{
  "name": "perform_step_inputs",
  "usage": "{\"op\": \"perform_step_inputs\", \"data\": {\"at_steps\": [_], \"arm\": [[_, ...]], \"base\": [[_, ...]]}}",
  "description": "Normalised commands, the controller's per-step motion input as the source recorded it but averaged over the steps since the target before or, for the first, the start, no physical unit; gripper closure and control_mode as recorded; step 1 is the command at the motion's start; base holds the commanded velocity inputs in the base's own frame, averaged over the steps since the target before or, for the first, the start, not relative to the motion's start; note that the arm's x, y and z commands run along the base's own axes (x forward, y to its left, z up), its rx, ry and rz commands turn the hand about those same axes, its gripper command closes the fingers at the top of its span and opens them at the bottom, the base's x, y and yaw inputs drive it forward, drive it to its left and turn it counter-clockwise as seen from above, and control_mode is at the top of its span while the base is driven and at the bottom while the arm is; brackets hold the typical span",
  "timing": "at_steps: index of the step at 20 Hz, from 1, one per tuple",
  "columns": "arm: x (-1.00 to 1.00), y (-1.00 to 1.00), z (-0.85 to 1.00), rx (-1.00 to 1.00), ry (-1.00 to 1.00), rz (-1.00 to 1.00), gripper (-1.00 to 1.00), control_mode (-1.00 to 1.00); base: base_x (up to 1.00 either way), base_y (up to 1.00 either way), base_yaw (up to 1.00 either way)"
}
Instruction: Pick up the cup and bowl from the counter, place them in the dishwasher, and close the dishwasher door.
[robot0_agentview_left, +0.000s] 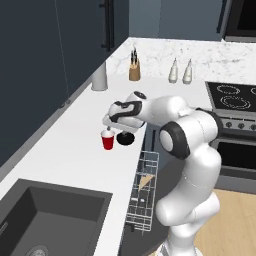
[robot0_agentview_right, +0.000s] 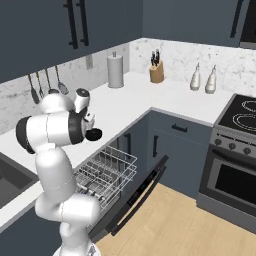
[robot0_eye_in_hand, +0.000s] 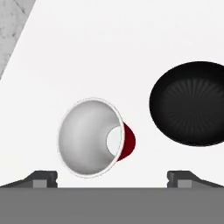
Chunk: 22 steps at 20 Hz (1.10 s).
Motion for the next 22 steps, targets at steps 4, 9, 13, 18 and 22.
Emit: {"op": "perform_step_inputs", "data": {"at_steps": [4, 9, 13, 18, 22], "arm": [[0.32, 0.0, -0.22, 0.0, 0.01, 0.0, -1.0, -1.0], [0.02, 0.03, -0.24, 0.0, 0.05, 0.0, -1.0, -1.0], [0.05, 0.09, -0.25, 0.0, 0.03, 0.0, -1.0, -1.0], [0.14, 0.15, -0.3, 0.0, 0.03, 0.0, 1.0, -1.0], [0.19, 0.18, -0.3, 0.0, 0.02, 0.0, 1.0, -1.0]], "base": [[0.0, 0.0, 0.0], [0.0, 0.0, 0.0], [0.0, 0.0, 0.0], [0.0, 0.0, 0.0], [0.0, 0.0, 0.0]]}}
